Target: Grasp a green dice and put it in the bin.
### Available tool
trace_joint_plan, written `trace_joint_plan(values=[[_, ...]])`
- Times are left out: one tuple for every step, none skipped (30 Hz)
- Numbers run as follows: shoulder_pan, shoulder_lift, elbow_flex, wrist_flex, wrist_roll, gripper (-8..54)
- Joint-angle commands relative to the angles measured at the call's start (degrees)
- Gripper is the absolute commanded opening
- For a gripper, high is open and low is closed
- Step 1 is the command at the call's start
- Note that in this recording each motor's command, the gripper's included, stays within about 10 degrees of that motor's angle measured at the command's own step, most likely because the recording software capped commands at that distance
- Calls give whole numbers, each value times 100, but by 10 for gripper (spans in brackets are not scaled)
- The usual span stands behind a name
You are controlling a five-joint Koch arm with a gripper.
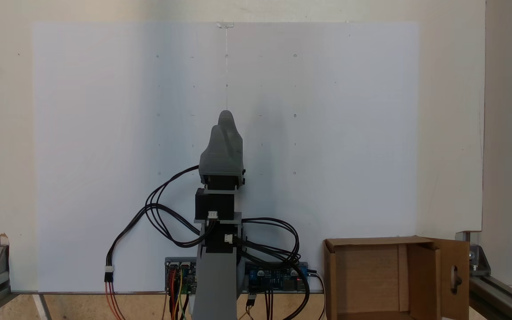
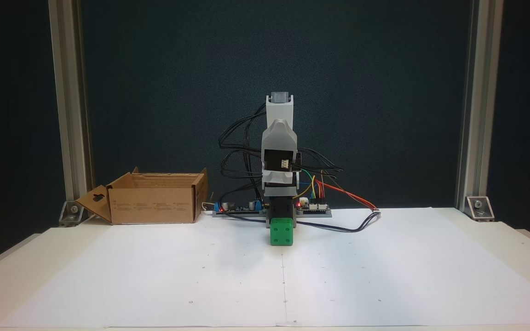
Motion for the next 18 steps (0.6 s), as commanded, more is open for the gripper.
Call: trace_joint_plan(values=[[62, 615, 264, -44, 176, 446], [53, 615, 264, -44, 176, 446], [53, 615, 264, -35, 176, 446], [53, 615, 264, -44, 176, 446], [62, 615, 264, -35, 176, 445], [53, 615, 264, -35, 176, 443], [53, 606, 264, -35, 176, 441], [53, 606, 264, -35, 176, 440], [53, 615, 264, -35, 176, 440], [53, 615, 264, -44, 176, 440], [53, 615, 264, -44, 176, 442], [44, 615, 264, -44, 176, 446], [44, 615, 264, -44, 167, 446], [44, 606, 264, -35, 167, 446], [35, 615, 264, -26, 167, 446], [18, 606, 264, -26, 167, 443], [9, 606, 264, -26, 176, 441], [18, 615, 264, -26, 167, 439]])
